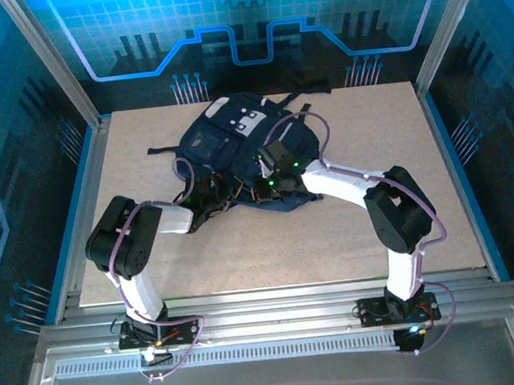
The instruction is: Pack the student bag
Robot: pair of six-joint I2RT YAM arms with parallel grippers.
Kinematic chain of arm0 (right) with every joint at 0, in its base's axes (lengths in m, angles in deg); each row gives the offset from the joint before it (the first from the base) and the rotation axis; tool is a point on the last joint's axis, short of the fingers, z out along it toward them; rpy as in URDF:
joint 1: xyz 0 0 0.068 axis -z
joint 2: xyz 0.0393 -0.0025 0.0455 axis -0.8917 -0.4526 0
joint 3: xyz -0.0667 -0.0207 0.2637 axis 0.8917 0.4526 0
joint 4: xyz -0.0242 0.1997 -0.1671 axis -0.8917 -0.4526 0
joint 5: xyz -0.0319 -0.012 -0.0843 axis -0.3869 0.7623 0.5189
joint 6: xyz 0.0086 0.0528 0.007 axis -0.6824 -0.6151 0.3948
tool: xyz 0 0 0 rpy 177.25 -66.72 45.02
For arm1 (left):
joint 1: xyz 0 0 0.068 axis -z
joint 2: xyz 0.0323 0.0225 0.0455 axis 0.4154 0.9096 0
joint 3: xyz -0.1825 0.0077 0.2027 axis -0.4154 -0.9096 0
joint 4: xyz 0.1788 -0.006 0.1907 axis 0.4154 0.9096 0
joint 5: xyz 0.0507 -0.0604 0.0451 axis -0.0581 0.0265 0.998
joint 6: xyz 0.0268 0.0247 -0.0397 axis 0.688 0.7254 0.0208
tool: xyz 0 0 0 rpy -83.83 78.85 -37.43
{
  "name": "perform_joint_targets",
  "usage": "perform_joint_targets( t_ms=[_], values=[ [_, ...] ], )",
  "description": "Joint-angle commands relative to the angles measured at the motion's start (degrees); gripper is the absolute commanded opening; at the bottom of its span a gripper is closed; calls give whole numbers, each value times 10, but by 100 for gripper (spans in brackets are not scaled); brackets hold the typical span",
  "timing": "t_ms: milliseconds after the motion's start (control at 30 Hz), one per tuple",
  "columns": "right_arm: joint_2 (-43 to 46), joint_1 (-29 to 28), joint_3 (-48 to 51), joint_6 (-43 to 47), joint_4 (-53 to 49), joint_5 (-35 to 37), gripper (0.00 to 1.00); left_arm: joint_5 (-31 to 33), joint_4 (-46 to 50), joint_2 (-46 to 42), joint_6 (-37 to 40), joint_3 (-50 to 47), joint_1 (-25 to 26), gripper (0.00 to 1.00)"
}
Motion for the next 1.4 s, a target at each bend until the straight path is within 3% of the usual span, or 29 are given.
perform_joint_targets(
  t_ms=[0, 167, 400, 567, 667, 833, 933, 1067, 1200, 1367],
  values=[
    [37, 8, 0, 77, -130, -6, 0, 40, 31, -16, 40, 10, -4, 0],
    [41, 37, -6, 139, -213, 92, 0, 18, 45, -39, 41, -1, -11, 0],
    [38, 86, -29, 189, -235, 204, 0, -31, 108, -82, 65, -12, -13, 0],
    [12, 124, -82, 218, -242, 317, 0, -60, 203, -124, 113, -17, -23, 0],
    [-15, 153, -128, 239, -234, 341, 0, -64, 270, -144, 155, -18, -38, 0],
    [-79, 190, -213, 274, -238, 348, 0, -77, 345, -181, 208, -22, -85, 0],
    [-80, 187, -215, 286, -241, 335, 0, -83, 394, -187, 255, -1, -128, 0],
    [-28, 181, -143, 277, -220, 239, 0, -70, 447, -167, 300, 50, -172, 0],
    [45, 156, -42, 257, -189, 140, 0, -48, 406, -152, 271, 75, -179, 0],
    [125, 97, 53, 217, -162, 75, 0, -50, 387, -88, 253, 147, -179, 0]
  ],
)
